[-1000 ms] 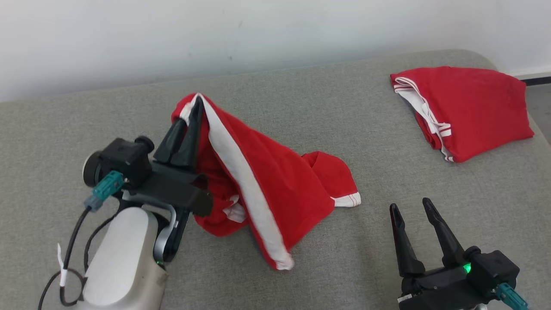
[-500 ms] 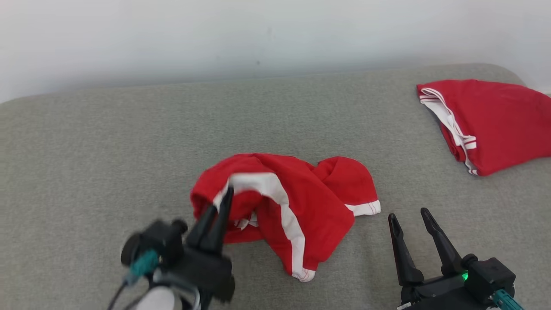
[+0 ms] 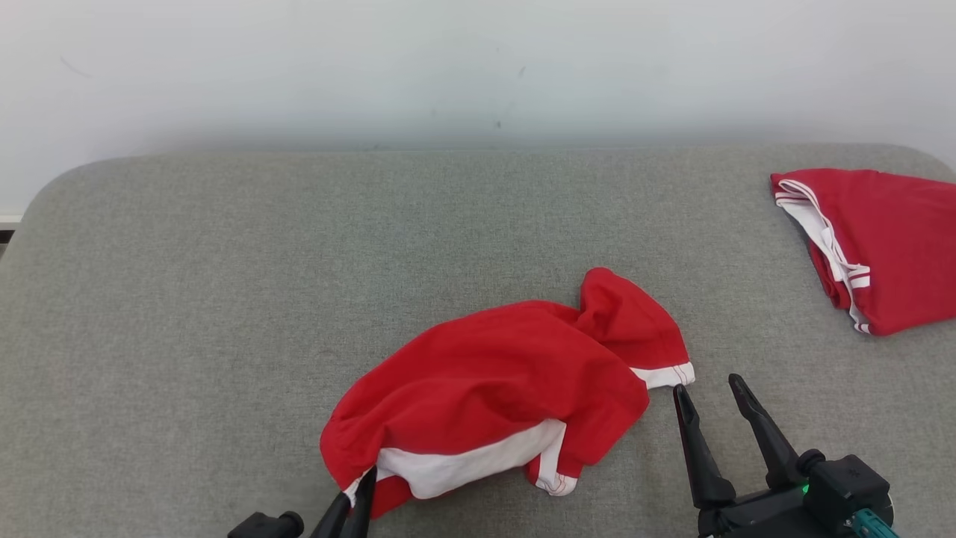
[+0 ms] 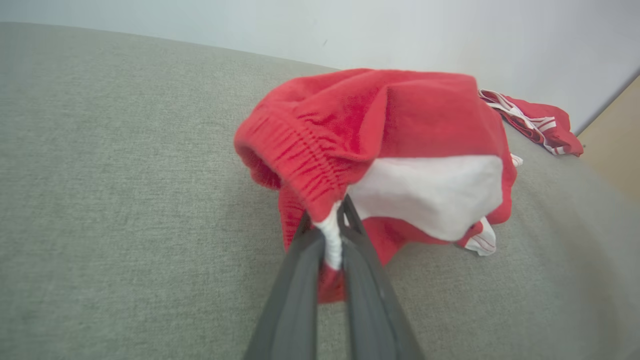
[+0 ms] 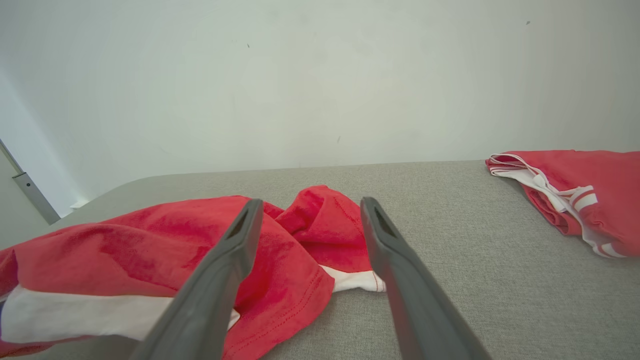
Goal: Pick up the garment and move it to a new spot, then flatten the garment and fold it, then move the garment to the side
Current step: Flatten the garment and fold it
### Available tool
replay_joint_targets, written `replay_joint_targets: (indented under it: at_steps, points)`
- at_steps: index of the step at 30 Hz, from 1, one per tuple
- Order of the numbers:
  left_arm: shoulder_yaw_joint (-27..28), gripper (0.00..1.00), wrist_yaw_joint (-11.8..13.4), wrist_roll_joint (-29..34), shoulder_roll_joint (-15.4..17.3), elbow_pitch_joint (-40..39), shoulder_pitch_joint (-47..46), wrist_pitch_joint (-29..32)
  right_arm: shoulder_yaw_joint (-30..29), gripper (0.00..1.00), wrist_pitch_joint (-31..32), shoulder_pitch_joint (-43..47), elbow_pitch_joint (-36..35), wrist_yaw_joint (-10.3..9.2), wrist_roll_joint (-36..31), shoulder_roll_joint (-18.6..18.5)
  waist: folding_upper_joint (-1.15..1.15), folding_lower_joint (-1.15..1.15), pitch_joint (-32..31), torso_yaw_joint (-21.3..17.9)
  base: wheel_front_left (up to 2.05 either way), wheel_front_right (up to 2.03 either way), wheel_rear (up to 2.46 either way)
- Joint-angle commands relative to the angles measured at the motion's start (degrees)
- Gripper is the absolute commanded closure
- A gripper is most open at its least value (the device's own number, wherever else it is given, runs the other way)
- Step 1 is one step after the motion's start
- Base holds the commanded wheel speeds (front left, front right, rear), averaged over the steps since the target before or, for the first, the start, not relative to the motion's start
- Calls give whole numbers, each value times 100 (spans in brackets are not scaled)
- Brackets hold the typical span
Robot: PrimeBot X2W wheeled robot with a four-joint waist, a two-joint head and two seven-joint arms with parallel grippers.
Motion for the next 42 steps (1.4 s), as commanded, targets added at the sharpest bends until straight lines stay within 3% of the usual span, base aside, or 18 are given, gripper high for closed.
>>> replay_joint_targets:
  at_steps: [1,2,14,26,42]
  points:
    - [46,37,22,11,-9,-13,35,-1,13,0,-7,18,14,-17,28,-28,0,0,-29,12,0,0,0]
    - [73,0,22,31,-27,-6,59,-1,18,0,-7,30,24,-17,32,-33,0,0,-43,13,0,0,0]
    - [904,0,47,206,-191,-803,349,-1,-139,0,-7,154,18,-17,5,-35,0,0,-165,136,0,0,0]
    - [2172,0,362,722,-274,-1805,423,-1,-149,0,-5,193,398,-17,51,-6,0,0,-141,130,0,0,0]
    - [2103,0,184,1028,-285,-1220,264,-1,437,0,280,-356,1637,-18,158,50,0,0,-86,225,0,0,0]
